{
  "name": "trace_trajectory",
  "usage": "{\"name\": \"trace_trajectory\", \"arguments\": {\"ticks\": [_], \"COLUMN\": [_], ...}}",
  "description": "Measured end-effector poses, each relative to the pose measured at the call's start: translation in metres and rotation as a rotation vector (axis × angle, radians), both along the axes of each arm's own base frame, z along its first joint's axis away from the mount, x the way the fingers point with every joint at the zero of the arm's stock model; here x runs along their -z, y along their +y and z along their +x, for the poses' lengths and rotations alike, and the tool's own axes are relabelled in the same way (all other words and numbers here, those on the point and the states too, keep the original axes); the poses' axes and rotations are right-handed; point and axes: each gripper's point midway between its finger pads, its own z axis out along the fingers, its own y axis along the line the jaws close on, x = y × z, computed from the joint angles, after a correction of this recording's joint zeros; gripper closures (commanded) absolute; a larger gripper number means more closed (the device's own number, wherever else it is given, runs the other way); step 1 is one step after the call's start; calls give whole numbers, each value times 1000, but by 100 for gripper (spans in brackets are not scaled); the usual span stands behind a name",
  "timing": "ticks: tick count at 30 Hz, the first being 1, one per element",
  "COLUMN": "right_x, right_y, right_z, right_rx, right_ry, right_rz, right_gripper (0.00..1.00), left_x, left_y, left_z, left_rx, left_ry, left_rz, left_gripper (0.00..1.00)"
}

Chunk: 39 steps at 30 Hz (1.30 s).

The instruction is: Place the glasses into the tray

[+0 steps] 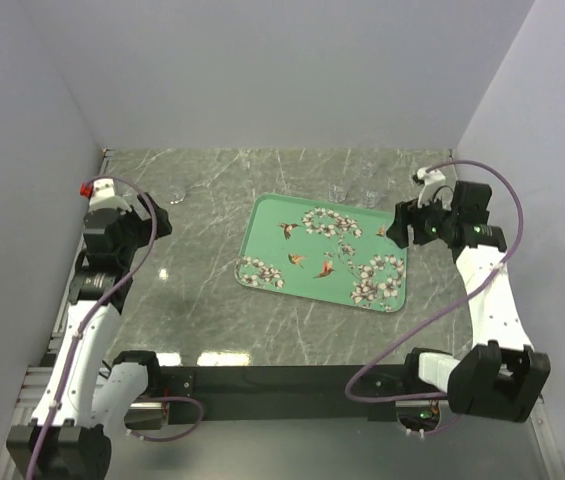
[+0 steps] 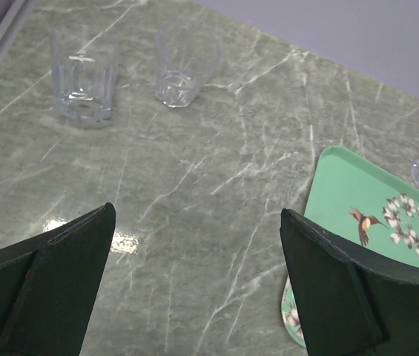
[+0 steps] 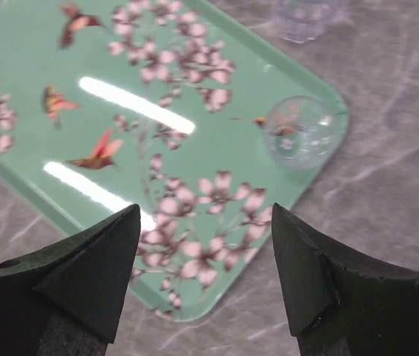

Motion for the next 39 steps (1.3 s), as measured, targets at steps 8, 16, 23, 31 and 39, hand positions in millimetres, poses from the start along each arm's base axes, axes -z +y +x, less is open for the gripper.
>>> {"name": "trace_trajectory", "arguments": {"ticks": [8,16,23,31,39], "right_x": [13,12,6,3,4], "right_y": [31,38,33,29,29], "right_z": [-42,-51,-51,-51,-51], "right_rx": [-88,-114,-101,-91,-91], "right_ry": [11,-8,-32,-40,-34], "right_rz": [123,153,167,190,196], "right_gripper": [22,22,22,23,23], "left_x": [3,23,77,113,139], "left_y": [22,36,44,49,52], "left_z": [46,114,161,198,216], "left_rx": [-104,-144,-167,-175,-182], "left_ry": [109,245,416,515,576], "left_rz": [-96,-245,-310,-325,-329], "left_gripper": [1,1,8,17,30]}}
